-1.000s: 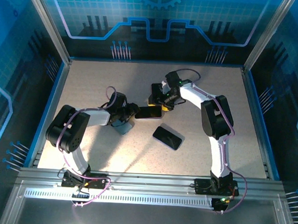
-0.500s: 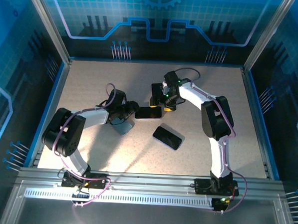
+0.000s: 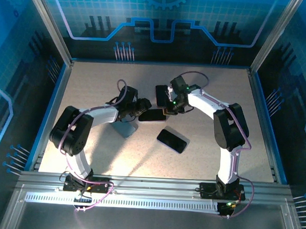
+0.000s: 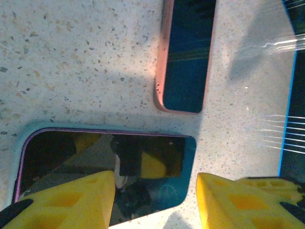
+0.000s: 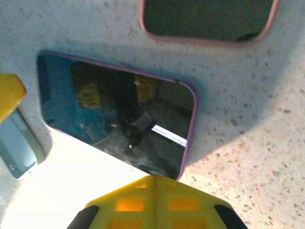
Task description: Put the phone into the phone case
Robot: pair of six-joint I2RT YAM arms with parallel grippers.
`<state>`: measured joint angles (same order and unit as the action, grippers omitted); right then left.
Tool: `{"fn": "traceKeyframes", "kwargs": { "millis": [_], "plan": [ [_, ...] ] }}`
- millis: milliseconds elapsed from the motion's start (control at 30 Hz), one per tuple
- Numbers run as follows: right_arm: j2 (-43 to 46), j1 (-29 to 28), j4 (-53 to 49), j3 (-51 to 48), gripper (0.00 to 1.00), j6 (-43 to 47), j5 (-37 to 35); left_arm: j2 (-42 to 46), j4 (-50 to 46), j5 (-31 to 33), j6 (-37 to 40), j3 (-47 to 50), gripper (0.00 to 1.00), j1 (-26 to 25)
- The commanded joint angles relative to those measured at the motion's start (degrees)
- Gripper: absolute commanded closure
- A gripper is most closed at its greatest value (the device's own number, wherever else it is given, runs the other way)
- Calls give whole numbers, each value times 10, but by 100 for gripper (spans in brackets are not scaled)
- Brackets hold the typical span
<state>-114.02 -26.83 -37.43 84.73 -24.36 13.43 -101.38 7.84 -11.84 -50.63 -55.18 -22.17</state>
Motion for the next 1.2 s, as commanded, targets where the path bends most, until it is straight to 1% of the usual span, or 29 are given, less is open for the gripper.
{"fn": "traceKeyframes", "kwargs": {
  "millis": [0,167,600,700,867,1167],
  "plan": [
    [5,-6,12,-14,100,17,-7,-22,-2,-4,7,-24,51,-2],
    [-1,-8,23,-29,100,18,-5,-41,1,-7,2,-35,51,-2],
    [-40,-12,30,-36,100,23,-1,-47,-17,5,4,-30,51,-2],
    [-49,-18,23,-36,100,26,-11,-47,-20,6,5,-28,51,-2],
    [-68,-38,-3,-30,100,46,-48,-47,-25,10,7,-24,51,-1],
    [-106,-65,-22,-62,100,69,-64,-52,-30,17,7,9,51,0]
  ]
}}
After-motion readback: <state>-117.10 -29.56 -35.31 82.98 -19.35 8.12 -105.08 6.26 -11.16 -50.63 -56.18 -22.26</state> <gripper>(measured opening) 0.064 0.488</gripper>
